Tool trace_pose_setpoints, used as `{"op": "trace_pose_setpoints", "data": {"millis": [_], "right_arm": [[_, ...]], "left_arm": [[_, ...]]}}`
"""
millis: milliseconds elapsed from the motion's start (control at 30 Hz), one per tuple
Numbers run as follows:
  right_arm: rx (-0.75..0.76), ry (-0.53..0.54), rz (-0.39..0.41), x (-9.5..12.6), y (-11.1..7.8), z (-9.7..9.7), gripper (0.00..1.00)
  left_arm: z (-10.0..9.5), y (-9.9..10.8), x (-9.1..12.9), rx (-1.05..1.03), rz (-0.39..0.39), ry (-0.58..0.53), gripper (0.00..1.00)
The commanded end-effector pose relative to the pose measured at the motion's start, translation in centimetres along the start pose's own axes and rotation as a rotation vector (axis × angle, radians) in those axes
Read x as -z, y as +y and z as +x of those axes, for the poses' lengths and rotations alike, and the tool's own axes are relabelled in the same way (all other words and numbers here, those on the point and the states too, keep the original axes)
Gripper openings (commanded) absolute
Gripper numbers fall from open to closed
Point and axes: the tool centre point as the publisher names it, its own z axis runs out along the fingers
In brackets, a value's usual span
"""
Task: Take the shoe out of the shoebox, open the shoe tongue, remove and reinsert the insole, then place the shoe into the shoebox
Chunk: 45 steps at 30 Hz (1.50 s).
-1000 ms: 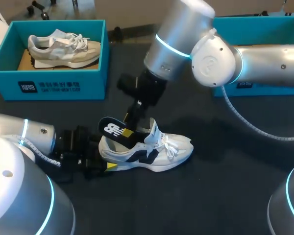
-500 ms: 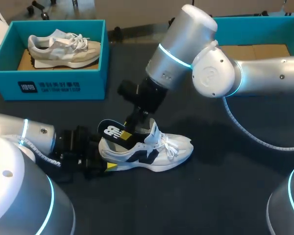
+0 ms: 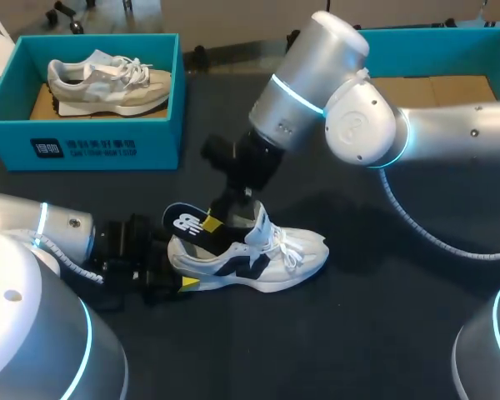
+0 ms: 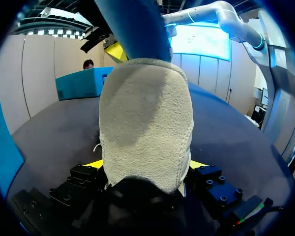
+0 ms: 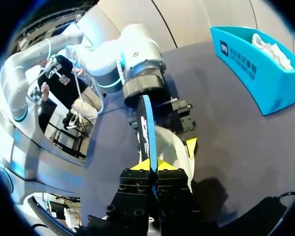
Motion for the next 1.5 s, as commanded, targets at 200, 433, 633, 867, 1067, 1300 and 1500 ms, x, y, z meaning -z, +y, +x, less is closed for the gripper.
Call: {"op": "trace_pose_setpoints", "data": {"millis": [200, 433, 633, 867, 1067, 1300, 1500], "right_arm": [[0.041, -0.002, -0.055, 1.4, 1.6, -0.3, 0.00], [0.097, -0.026, -0.086, 2.9, 3.6, -1.5, 0.00], [0.146, -0.074, -0.123, 4.5, 5.4, -2.4, 0.00], [0.193, -0.142, -0.155, 5.9, 7.5, -3.4, 0.00], [0.227, -0.233, -0.189, 7.0, 8.7, -3.9, 0.00], [0.264, -0.373, -0.235, 8.4, 9.5, -4.1, 0.00], [0.302, -0.469, -0.238, 9.4, 10.4, -4.0, 0.00]], "left_arm": [[-0.3, 0.3, -0.5, 0.000, -0.005, 0.002, 0.00], [-0.3, 0.3, -0.5, 0.000, -0.005, 0.002, 0.00], [-0.3, 0.3, -0.5, 0.000, -0.005, 0.002, 0.00], [-0.3, 0.3, -0.5, 0.000, -0.005, 0.002, 0.00], [-0.3, 0.3, -0.5, 0.000, -0.005, 0.002, 0.00], [-0.3, 0.3, -0.5, 0.000, -0.005, 0.002, 0.00], [-0.3, 0.3, -0.5, 0.000, -0.005, 0.002, 0.00]]}}
